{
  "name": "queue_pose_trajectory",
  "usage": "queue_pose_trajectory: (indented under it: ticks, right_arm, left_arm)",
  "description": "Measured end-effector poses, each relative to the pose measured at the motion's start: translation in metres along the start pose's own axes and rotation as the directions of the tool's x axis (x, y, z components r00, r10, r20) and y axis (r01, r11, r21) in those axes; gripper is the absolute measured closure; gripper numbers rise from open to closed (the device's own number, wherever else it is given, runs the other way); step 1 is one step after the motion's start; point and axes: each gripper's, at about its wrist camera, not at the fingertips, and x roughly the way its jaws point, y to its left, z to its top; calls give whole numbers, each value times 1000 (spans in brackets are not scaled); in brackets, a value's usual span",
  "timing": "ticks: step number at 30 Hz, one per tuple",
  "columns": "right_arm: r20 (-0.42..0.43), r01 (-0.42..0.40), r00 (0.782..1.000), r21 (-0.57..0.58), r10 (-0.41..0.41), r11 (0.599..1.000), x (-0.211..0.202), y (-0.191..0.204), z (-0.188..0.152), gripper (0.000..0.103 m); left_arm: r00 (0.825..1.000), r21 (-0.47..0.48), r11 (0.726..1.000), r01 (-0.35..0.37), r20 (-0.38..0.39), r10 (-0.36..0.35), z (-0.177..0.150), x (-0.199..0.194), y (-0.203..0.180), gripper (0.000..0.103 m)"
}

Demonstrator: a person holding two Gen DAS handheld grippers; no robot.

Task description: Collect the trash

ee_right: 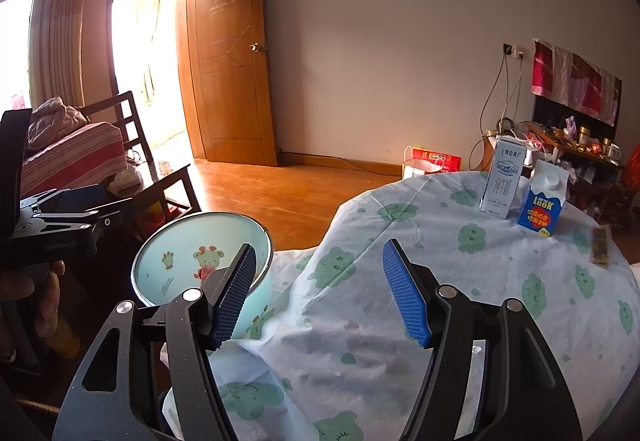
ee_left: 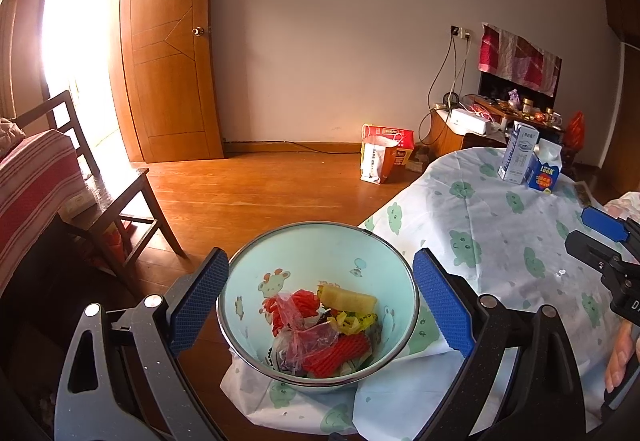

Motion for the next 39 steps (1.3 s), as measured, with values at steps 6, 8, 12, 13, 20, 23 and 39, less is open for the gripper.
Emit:
queue_pose_trajectory:
  ticks: [6,8,12,13,20,23,39]
  right_arm:
    - [-7,-1,1000,-1,1,1000,1,3,-3,37]
    - [-8,-3,1000,-1,3,1000,2,2,-3,37]
    - [-8,-3,1000,0,3,1000,2,2,-3,37]
    - [-8,-2,1000,-2,2,1000,2,3,-3,37]
    - [-12,-5,1000,-2,5,1000,3,5,-7,37]
    - [-10,-6,1000,0,6,1000,3,6,-8,37]
    - [-25,64,998,14,-64,998,4,-18,-7,25]
  left_arm:
    - [1000,1,1000,-8,8,8,0,-1,-1,12]
    - [1000,0,1000,-13,9,13,1,-1,-2,12]
    - [1000,3,1000,-20,6,20,1,1,-4,12]
    - [1000,8,1000,-26,3,26,1,2,-5,12]
    - [999,13,999,-44,-3,44,0,4,-8,12]
    - [999,16,999,-49,5,49,-1,3,-7,12]
    - [999,0,1000,13,-40,-13,-8,13,-10,11]
